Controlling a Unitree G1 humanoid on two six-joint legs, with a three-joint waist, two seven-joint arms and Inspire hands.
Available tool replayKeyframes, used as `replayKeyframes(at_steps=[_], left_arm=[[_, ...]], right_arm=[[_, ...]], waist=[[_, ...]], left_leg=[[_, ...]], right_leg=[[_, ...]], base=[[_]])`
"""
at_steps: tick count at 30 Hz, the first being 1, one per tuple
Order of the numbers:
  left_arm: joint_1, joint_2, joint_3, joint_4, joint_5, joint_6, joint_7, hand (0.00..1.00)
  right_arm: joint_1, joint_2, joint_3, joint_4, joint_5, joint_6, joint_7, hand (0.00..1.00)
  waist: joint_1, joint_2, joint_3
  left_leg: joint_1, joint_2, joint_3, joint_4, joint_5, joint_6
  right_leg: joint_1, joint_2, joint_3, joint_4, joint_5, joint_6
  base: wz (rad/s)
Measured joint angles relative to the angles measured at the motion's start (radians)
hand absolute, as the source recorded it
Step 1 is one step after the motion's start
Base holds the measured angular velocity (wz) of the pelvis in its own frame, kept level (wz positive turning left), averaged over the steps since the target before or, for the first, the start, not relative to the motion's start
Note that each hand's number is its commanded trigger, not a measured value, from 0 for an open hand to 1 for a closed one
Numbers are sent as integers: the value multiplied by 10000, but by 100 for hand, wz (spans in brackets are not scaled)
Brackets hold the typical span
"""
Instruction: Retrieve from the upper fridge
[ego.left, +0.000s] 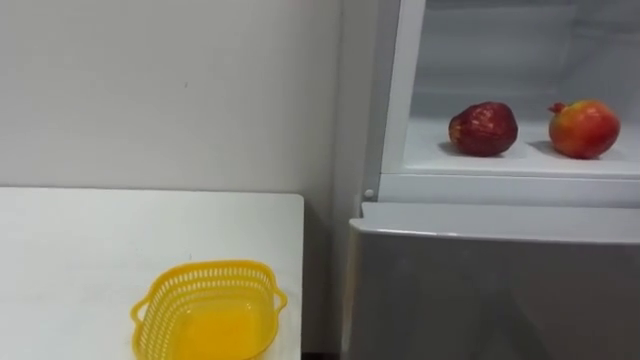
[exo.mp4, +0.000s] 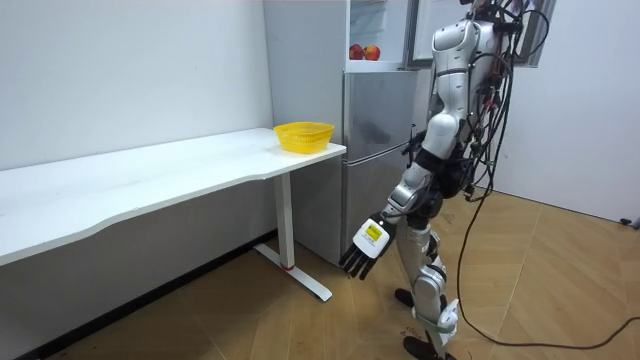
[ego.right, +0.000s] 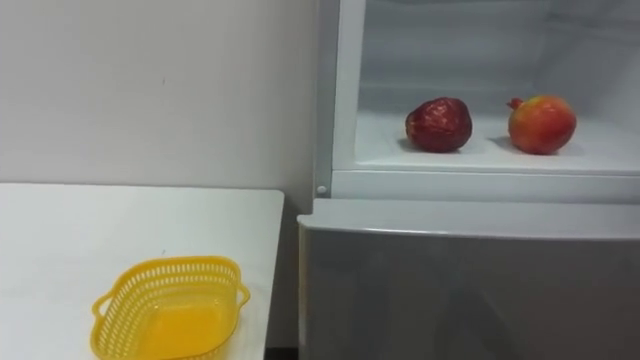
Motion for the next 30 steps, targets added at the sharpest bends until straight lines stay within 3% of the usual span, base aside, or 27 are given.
replayKeyframes(at_steps=[6, 13, 18, 23, 27, 30], left_arm=[[268, -12, 29, 17, 497, -17, -2, 0], [429, -8, 210, 26, 1224, -38, -182, 0], [386, -18, 366, 32, 1755, -163, -369, 0], [252, -2, 366, 196, 1958, -249, -466, 0], [267, 18, 379, 210, 2070, -258, -487, 0], [264, 18, 424, 212, 2183, -268, -619, 0]], right_arm=[[116, 8, -164, -3158, -135, -381, -1289, 0], [157, 12, -340, -5051, -1060, -540, -2451, 0], [160, -92, -380, -6418, -1435, -575, -2806, 0], [-7, -376, -379, -7384, -1613, -1397, -3138, 0], [-272, -535, -398, -7933, -1952, -1729, -3287, 0], [-452, -687, -403, -7956, -2060, -1757, -3230, 0]], waist=[[-10, 76, -52], [12, 172, -134], [56, 29, -80], [112, -37, -113], [248, -70, -101], [357, -93, -111]], left_leg=[[-83, 73, 37, 1, -7, -6], [-206, 108, 35, 164, -1, -14], [-206, 120, 45, 173, 3, -20], [-183, 110, 46, 172, 3, -20], [-200, 131, 41, 150, 4, -22], [-211, 132, 37, 144, 7, -28]], right_leg=[[16, 75, -60, -272, 96, 7], [20, 66, -133, -346, 85, -14], [5, 89, -109, -308, 66, -44], [31, 82, -94, -300, 76, -36], [68, 95, -111, -426, 155, -37], [83, 91, -118, -475, 210, -30]], base=[[-3], [0], [0], [1], [0], [1]])
